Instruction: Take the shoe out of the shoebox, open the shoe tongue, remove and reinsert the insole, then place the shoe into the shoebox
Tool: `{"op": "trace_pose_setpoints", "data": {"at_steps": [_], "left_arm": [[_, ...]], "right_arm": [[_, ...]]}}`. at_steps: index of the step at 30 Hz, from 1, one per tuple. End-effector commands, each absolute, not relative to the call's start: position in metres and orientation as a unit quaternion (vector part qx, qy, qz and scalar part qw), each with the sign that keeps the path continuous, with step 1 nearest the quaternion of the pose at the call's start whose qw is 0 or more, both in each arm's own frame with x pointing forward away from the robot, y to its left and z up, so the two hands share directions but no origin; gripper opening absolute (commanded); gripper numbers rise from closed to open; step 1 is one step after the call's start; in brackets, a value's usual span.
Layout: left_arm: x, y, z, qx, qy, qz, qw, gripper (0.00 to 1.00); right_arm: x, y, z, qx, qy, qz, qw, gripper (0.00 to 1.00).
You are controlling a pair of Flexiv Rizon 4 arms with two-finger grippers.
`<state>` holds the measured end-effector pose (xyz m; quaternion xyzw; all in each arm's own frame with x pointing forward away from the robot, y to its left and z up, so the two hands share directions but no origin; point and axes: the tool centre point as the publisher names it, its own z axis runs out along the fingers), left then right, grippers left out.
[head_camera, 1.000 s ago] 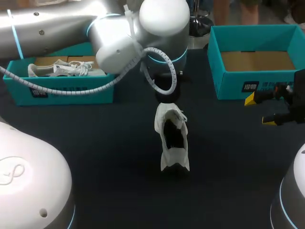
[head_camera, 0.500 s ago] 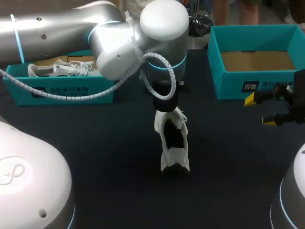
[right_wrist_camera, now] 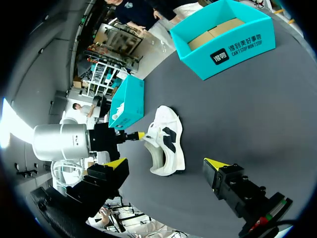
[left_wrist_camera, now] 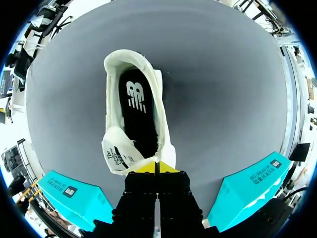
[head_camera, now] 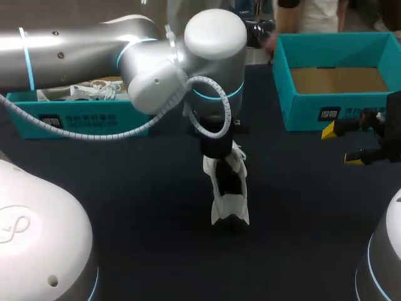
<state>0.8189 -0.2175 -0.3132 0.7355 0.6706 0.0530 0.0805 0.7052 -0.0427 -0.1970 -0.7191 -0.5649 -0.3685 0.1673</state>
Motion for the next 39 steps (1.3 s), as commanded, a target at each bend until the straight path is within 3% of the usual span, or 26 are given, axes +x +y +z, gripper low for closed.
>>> {"op": "trace_pose_setpoints", "data": {"at_steps": [1,11,39], "left_arm": [[0.818,-0.215,-0.313,0.738,0.669,0.052,0.079,0.0],[0.845,-0.224,-0.308,0.725,0.679,0.066,0.093,0.0],[0.815,-0.22,-0.313,0.742,0.665,0.042,0.07,0.0]], "right_arm": [[0.704,-0.042,-0.197,-0.72,-0.565,-0.368,0.166,1.0],[0.704,-0.042,-0.197,-0.72,-0.565,-0.368,0.166,1.0],[0.704,-0.042,-0.197,-0.72,-0.565,-0.368,0.166,1.0]]}}
